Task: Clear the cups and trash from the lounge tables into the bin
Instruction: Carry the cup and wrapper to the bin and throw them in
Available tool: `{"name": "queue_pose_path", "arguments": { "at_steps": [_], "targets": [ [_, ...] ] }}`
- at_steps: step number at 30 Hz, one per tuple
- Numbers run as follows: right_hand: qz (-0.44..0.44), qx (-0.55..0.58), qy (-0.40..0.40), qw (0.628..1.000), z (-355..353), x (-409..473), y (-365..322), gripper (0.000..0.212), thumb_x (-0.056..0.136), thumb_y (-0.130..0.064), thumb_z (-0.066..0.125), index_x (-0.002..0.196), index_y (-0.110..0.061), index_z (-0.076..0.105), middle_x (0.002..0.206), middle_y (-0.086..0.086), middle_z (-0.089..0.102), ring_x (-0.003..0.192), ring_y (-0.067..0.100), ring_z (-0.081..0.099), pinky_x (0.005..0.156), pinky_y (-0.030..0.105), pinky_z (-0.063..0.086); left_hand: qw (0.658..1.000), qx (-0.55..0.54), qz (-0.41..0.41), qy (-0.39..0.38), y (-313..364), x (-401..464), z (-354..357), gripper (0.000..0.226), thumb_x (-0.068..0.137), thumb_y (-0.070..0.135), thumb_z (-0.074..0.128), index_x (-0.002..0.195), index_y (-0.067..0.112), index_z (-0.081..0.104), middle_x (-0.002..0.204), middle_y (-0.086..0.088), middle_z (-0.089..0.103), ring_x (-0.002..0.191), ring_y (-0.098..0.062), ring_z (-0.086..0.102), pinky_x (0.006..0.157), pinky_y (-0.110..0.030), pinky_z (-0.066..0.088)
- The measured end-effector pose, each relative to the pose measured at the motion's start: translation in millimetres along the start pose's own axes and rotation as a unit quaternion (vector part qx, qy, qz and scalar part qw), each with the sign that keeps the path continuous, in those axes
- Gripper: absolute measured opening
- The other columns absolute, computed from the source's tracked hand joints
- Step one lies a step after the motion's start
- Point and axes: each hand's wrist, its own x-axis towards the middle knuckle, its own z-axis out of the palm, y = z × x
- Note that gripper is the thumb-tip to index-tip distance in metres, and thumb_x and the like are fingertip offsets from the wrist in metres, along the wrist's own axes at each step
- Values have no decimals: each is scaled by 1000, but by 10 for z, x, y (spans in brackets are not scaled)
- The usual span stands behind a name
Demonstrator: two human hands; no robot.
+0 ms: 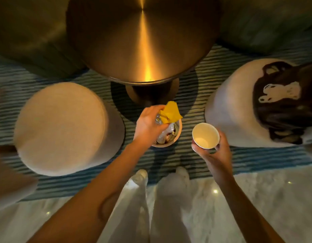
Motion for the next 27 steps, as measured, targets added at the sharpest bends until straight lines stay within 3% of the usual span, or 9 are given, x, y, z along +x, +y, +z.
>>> {"name": "queue_pose_path", "arguments": {
  "at_steps": [3, 5, 9, 13, 15, 18, 21, 25, 27],
  "targets": [
    [-11, -61, 41, 997, 194, -105, 323, 86, 56, -55, 84, 126, -19, 51, 119, 1, 59, 105, 18, 57, 77, 26, 54, 999, 0, 31, -20, -296, 115, 249, 46, 72, 20, 79, 114, 13, 62, 110, -2, 65, 102, -11, 51, 85, -14, 35],
    [-14, -76, 55, 995, 306, -78, 477, 84, 57, -59, 75, 124, -15, 52, 115, 0, 59, 100, 15, 57, 74, 19, 52, 999, 7, 39, -31, -529, 157, 449, 45, 71, 23, 78, 112, 13, 63, 108, -4, 66, 101, -12, 52, 88, -19, 39],
    [-26, -83, 76, 993, 463, 36, 795, 78, 60, -59, 70, 119, -12, 54, 110, -3, 58, 93, 7, 58, 69, 6, 49, 997, 43, 23, -58, -956, 221, 856, 51, 73, 33, 74, 118, 14, 60, 112, -5, 64, 108, -23, 53, 89, -36, 45],
    [-30, -67, 77, 994, 590, 159, 1069, 78, 61, -57, 72, 121, -9, 55, 113, 1, 60, 98, 8, 59, 72, 15, 53, 995, 78, 50, -34, -1256, 365, 1106, 55, 74, 34, 76, 122, 13, 56, 117, -4, 60, 114, -19, 48, 96, -31, 41],
    [-22, -55, 72, 996, 661, 226, 1142, 75, 61, -56, 74, 119, -11, 55, 112, 1, 60, 97, 3, 58, 73, 15, 53, 990, 119, 59, -38, -1380, 445, 1159, 58, 74, 37, 76, 122, 11, 55, 118, -5, 59, 114, -21, 49, 97, -36, 43],
    [-27, -50, 65, 996, 793, 352, 1198, 74, 64, -51, 77, 120, -9, 54, 113, 4, 61, 100, 10, 60, 75, 26, 55, 982, 167, 70, -46, -1524, 479, 1097, 55, 78, 35, 72, 123, 9, 55, 119, -9, 57, 113, -25, 50, 96, -39, 43],
    [-14, -38, 46, 998, 980, 523, 1236, 67, 64, -38, 86, 118, -17, 53, 109, -4, 60, 101, 2, 59, 76, 25, 55, 970, 215, 88, -74, -1636, 430, 939, 46, 83, 29, 66, 123, 8, 56, 119, -11, 57, 113, -29, 50, 97, -43, 42],
    [-15, -58, 12, 998, 1322, 792, 1360, 74, 67, -47, 79, 125, -9, 52, 115, 6, 60, 105, 18, 60, 79, 41, 57, 945, 288, 99, -115, -1785, 371, 753, 45, 86, 31, 62, 123, 6, 56, 120, -14, 58, 114, -34, 52, 97, -47, 40],
    [-9, -57, -17, 998, 1525, 953, 1391, 75, 67, -42, 80, 128, -12, 50, 119, 5, 59, 109, 19, 58, 86, 42, 55, 937, 314, 83, -127, -1882, 355, 668, 46, 87, 33, 60, 125, 7, 55, 123, -14, 57, 117, -32, 50, 99, -47, 39]
  ]
}}
